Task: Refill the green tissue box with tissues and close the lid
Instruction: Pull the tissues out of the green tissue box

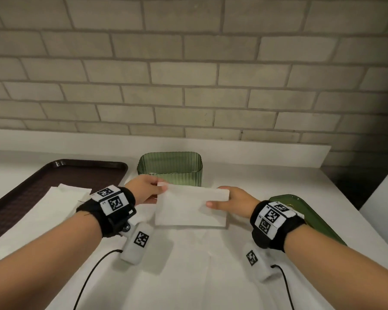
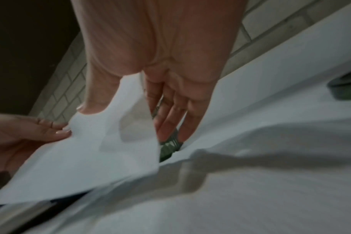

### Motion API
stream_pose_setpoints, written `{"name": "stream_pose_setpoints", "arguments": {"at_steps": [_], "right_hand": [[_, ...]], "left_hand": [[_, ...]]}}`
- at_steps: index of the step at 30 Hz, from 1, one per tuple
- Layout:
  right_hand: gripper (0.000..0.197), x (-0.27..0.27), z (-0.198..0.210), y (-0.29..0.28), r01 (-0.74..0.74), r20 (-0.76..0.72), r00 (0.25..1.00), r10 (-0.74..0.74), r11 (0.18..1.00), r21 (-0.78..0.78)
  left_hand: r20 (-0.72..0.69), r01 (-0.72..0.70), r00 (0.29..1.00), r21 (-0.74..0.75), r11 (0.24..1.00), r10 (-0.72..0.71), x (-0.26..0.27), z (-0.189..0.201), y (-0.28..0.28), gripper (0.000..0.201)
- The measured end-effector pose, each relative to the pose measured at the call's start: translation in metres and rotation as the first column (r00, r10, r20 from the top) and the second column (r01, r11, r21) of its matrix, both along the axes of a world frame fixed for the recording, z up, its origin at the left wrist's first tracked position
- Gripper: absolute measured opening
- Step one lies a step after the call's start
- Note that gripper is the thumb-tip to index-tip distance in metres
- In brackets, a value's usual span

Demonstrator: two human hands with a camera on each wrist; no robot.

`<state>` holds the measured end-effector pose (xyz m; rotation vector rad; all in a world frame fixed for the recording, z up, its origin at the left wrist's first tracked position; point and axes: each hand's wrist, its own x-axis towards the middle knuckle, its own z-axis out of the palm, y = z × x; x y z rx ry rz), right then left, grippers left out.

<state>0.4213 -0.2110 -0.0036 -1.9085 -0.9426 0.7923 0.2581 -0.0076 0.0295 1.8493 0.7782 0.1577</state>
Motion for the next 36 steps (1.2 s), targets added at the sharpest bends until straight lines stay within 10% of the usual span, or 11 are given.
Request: {"name": "stream_pose_setpoints", "arguments": {"at_steps": [6, 9, 19, 36], "right_hand": [[0.022, -0.006, 0.021, 0.045, 0.033, -0.226, 0.974, 0.01, 0.982, 0.187], [0.003, -0.002, 0.036, 0.072, 0.19, -0.239, 0.963, -0.126, 0.945, 0.267], [0.029, 0.022, 0.031, 0.13, 0.468, 0.106, 0.867, -0.487, 0.868, 0.168], [0.022, 0.023, 0.044, 0.134, 0.271, 0.601, 0.796, -0.073, 0.931, -0.246]], "left_hand": [[0.158, -0.152, 0.969, -0.213, 0.965, 0.188, 0.002, 0.028, 0.04, 0.013], [0.174, -0.232, 0.952, -0.123, 0.965, 0.251, 0.015, 0.035, 0.063, 0.018], [0.102, -0.319, 0.948, 0.338, 0.886, 0.302, 0.062, 0.021, 0.116, 0.029], [-0.34, 0.168, 0.936, 0.65, 0.741, 0.086, 0.081, 0.026, 0.108, 0.033]]}}
